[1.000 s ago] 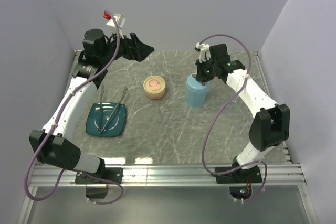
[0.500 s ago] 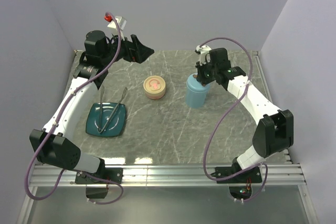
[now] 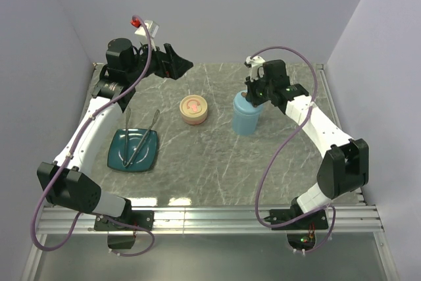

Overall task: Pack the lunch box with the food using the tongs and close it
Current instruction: Put the lid back on the lunch box

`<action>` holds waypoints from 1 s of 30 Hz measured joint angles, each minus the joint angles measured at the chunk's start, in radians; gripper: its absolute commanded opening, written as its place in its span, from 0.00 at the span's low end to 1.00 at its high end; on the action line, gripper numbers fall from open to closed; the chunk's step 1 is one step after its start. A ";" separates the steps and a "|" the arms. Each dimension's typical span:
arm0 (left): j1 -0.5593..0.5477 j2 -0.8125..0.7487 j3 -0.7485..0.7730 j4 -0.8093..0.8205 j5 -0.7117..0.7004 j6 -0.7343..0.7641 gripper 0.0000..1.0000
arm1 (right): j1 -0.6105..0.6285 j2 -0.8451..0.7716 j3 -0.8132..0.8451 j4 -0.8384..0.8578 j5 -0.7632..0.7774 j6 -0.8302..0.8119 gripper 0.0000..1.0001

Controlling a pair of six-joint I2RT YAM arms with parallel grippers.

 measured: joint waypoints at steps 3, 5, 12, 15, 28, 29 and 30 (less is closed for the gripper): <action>0.000 0.000 0.000 -0.002 0.000 0.000 1.00 | 0.000 0.004 0.000 0.000 -0.007 -0.003 0.00; 0.000 0.000 0.000 -0.004 0.000 0.001 0.99 | 0.000 0.009 -0.003 0.001 -0.015 -0.004 0.00; 0.000 0.000 0.000 -0.006 0.000 0.001 1.00 | 0.000 0.013 -0.016 0.020 -0.026 -0.006 0.17; 0.000 0.001 0.000 -0.012 0.000 0.004 0.99 | 0.000 0.014 -0.016 0.024 -0.040 -0.006 0.29; 0.000 0.001 0.008 -0.064 0.001 0.030 0.99 | 0.000 0.014 0.130 -0.143 -0.086 -0.011 0.59; 0.000 0.001 0.010 -0.064 0.001 0.031 0.99 | 0.000 0.014 0.147 -0.158 -0.085 -0.014 0.59; 0.000 0.001 0.011 -0.065 0.001 0.032 0.99 | 0.000 0.014 0.159 -0.169 -0.085 -0.016 0.59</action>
